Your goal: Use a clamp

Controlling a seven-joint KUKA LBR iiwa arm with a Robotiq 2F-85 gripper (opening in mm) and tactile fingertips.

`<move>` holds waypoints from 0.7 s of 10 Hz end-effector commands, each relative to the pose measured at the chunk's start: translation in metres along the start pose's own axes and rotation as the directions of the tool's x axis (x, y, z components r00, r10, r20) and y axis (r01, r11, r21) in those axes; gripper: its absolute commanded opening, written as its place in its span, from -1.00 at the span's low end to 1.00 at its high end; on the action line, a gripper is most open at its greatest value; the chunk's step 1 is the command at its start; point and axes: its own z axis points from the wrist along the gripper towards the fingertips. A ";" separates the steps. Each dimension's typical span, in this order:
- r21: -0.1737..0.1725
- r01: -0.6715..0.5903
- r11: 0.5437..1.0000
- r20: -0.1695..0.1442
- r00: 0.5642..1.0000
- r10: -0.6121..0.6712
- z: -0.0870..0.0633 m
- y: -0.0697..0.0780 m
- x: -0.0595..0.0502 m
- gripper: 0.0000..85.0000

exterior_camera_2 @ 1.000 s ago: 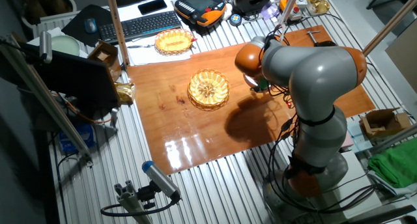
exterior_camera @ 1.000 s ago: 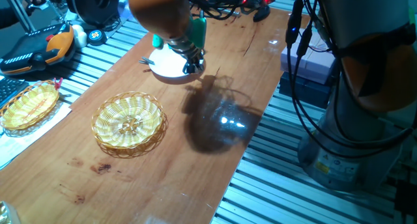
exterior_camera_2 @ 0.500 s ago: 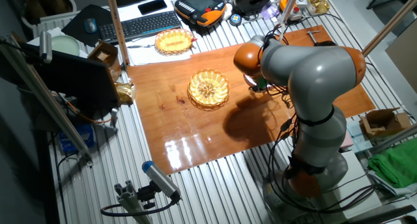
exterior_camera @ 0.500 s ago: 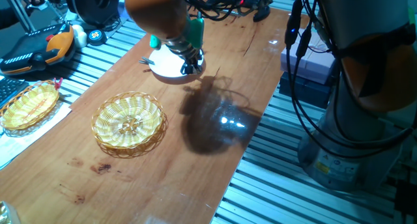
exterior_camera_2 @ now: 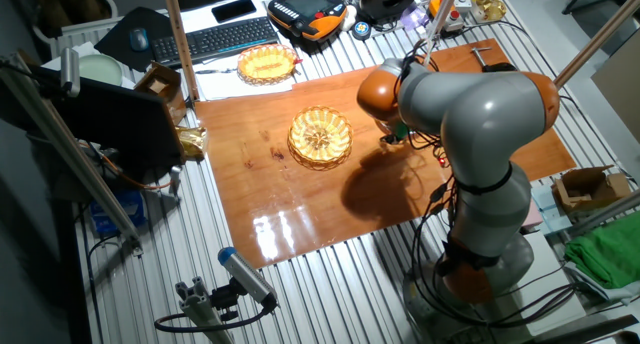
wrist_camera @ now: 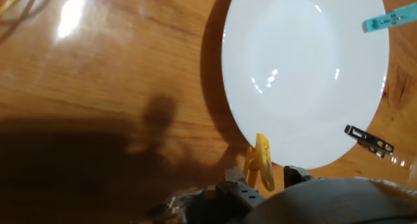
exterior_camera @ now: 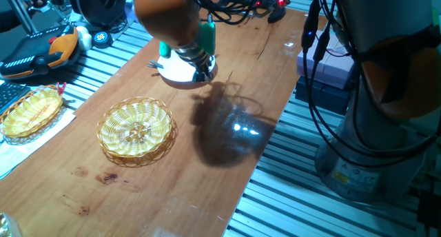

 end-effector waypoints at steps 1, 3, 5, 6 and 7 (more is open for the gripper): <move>0.003 0.012 1.000 0.007 1.000 -0.012 0.000 0.000 0.000 -0.08; 0.003 0.027 1.000 0.017 0.999 -0.027 0.001 0.002 0.002 -0.08; 0.017 0.041 0.999 0.029 0.999 -0.042 0.003 0.004 0.004 -0.08; 0.017 0.043 0.999 0.032 0.999 -0.043 0.004 0.004 0.006 -0.08; 0.022 0.043 0.999 0.035 0.998 -0.044 0.005 0.005 0.007 -0.08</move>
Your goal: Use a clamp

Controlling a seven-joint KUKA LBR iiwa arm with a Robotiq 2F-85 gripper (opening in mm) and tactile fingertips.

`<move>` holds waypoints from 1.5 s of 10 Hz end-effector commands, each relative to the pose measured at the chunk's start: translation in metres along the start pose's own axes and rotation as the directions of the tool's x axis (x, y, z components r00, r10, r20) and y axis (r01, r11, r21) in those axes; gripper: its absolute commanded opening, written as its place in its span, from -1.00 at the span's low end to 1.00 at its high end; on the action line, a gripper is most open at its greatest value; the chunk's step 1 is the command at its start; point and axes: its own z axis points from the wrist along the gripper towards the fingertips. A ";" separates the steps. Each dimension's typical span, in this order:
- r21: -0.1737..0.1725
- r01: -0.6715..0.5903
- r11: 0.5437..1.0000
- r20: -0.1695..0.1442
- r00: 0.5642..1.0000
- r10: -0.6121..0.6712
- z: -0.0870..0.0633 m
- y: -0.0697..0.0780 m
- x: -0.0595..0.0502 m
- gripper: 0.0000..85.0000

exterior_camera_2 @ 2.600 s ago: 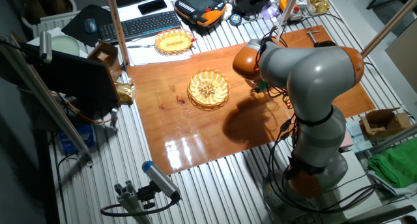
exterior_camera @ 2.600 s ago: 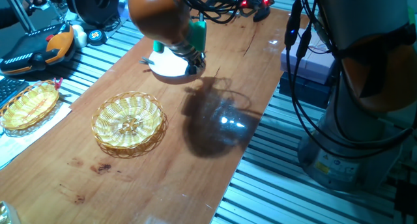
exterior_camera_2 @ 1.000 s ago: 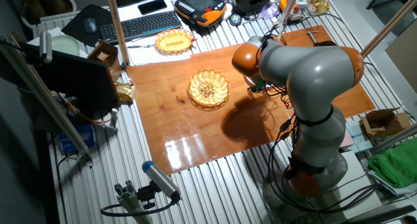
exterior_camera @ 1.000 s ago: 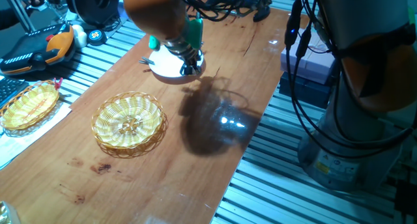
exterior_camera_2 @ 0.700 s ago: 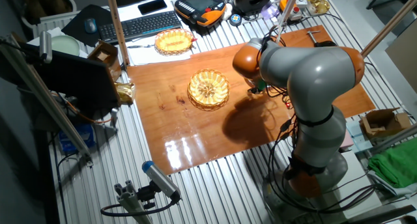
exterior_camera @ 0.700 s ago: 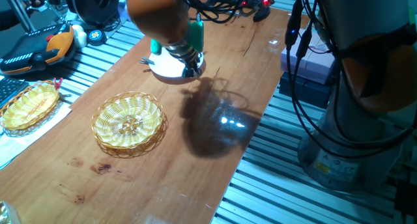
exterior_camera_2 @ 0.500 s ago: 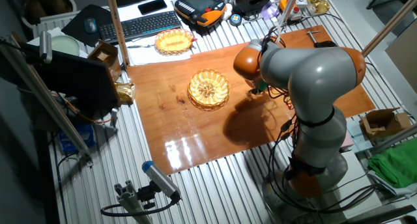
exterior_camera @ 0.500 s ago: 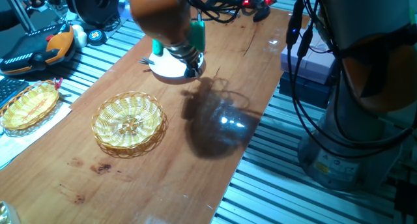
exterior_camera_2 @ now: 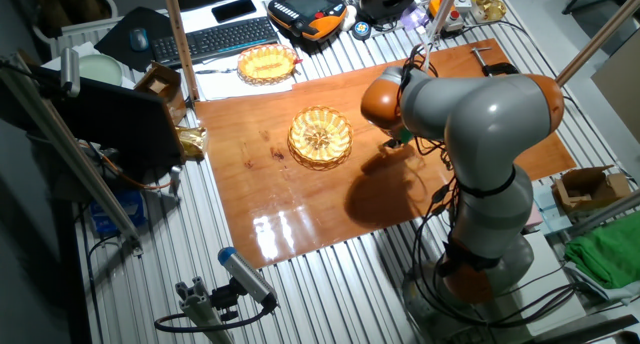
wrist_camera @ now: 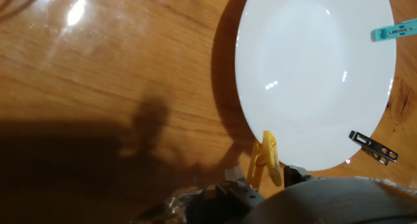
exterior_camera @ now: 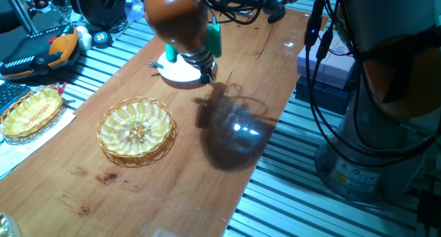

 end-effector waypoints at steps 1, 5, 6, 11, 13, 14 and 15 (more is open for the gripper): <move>0.004 0.000 1.000 0.003 1.000 0.000 0.001 0.000 0.001 -0.07; 0.021 0.003 1.000 0.022 1.000 -0.003 0.003 0.001 0.003 -0.04; 0.027 0.003 1.000 0.028 1.000 -0.004 0.003 0.001 0.003 -0.04; 0.032 0.002 0.999 0.047 0.999 -0.004 0.007 -0.005 -0.001 0.02; 0.031 0.002 1.000 0.053 0.999 -0.003 0.009 -0.002 -0.001 0.01; 0.034 0.002 0.999 0.052 0.999 -0.004 0.010 -0.002 -0.001 0.01; 0.037 0.002 0.999 0.055 0.998 -0.004 0.011 -0.003 0.000 0.01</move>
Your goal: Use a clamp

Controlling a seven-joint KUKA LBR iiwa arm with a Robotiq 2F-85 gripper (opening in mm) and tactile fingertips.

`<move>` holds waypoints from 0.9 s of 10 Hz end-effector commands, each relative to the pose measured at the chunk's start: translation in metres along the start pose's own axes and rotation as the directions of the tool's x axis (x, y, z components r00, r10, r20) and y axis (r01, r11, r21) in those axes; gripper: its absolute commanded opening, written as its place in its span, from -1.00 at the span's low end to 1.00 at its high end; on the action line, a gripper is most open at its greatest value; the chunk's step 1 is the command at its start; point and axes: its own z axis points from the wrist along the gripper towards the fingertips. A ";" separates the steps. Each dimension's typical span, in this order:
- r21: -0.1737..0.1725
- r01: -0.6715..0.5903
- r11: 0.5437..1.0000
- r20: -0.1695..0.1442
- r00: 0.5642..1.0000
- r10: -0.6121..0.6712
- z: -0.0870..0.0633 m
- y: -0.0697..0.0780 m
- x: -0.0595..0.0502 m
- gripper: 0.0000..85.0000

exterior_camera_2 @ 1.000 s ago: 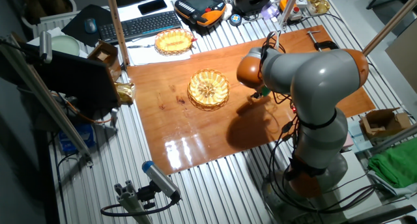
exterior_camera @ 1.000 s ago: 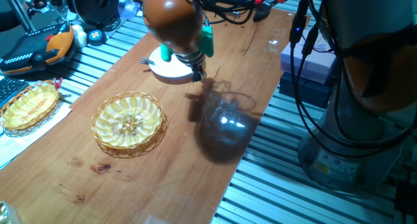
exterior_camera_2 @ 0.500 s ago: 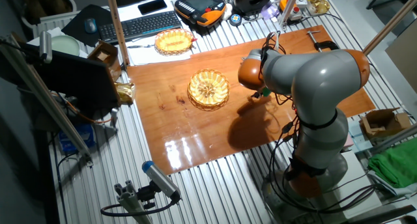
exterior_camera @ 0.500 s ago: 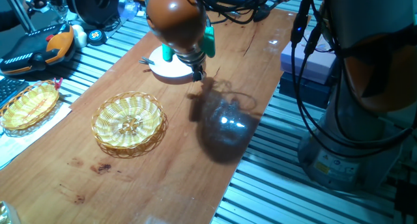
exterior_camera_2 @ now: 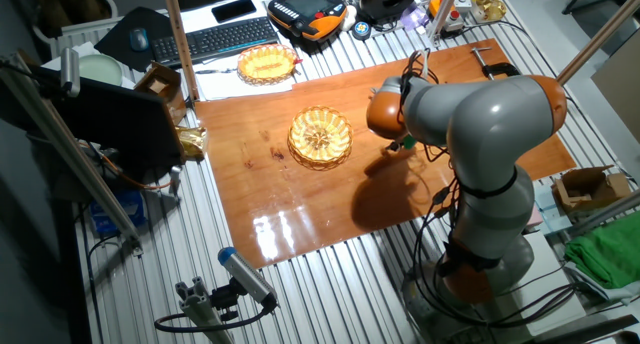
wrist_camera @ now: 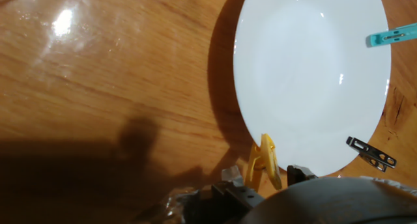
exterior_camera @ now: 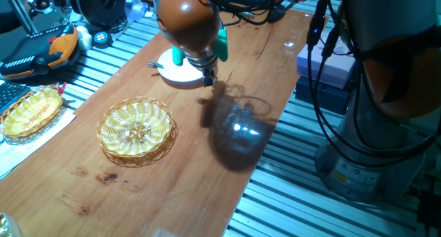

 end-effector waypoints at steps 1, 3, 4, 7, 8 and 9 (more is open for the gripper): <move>0.001 0.000 1.000 0.002 1.000 0.000 0.001 -0.001 0.001 0.02; 0.001 0.000 1.000 0.006 1.000 0.000 0.003 -0.002 0.003 0.02; 0.001 -0.001 1.000 0.009 1.000 0.001 0.002 -0.002 0.003 0.02; 0.004 -0.001 1.000 0.015 1.000 0.001 0.004 -0.006 0.002 0.04; 0.005 -0.001 1.000 0.016 1.000 0.001 0.003 -0.006 0.002 0.05; 0.001 -0.002 1.000 0.018 1.000 0.002 0.003 -0.006 0.002 0.05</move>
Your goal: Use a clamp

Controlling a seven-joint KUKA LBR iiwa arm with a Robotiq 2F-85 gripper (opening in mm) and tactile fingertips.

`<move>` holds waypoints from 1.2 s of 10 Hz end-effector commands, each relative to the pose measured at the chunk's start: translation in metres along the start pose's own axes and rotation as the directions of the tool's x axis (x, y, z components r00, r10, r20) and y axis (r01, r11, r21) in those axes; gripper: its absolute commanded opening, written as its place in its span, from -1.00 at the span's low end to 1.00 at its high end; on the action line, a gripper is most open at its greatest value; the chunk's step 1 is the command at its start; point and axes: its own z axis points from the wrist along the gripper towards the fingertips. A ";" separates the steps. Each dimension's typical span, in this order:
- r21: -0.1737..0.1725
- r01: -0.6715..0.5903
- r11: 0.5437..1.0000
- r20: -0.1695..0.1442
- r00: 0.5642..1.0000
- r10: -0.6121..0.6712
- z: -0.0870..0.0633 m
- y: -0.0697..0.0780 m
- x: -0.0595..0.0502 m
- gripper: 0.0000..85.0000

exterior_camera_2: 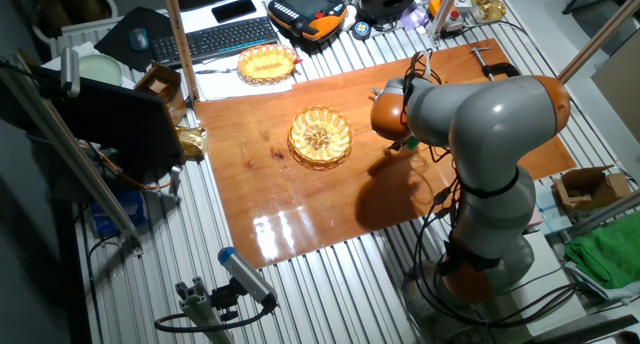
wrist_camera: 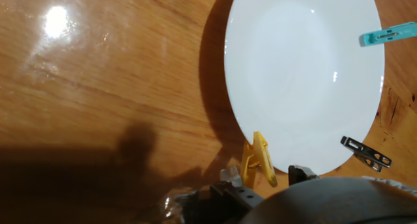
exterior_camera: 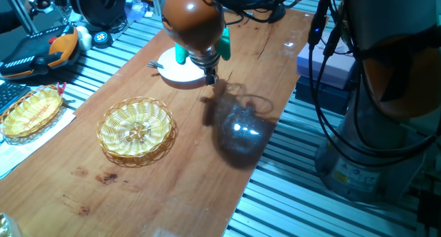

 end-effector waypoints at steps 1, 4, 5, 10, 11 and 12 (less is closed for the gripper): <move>0.002 0.000 1.000 0.005 1.000 0.000 0.000 0.000 0.000 0.05; 0.004 -0.001 1.000 0.020 1.000 0.001 0.000 0.002 0.000 0.05; 0.003 -0.001 1.000 0.017 1.000 0.001 0.000 0.002 0.001 0.04; -0.003 -0.002 1.000 0.015 1.000 0.002 -0.001 0.001 0.000 0.04; 0.002 -0.001 1.000 0.014 1.000 0.001 -0.004 0.001 0.000 0.04; -0.007 -0.002 1.000 0.010 1.000 0.002 -0.005 0.001 -0.001 0.04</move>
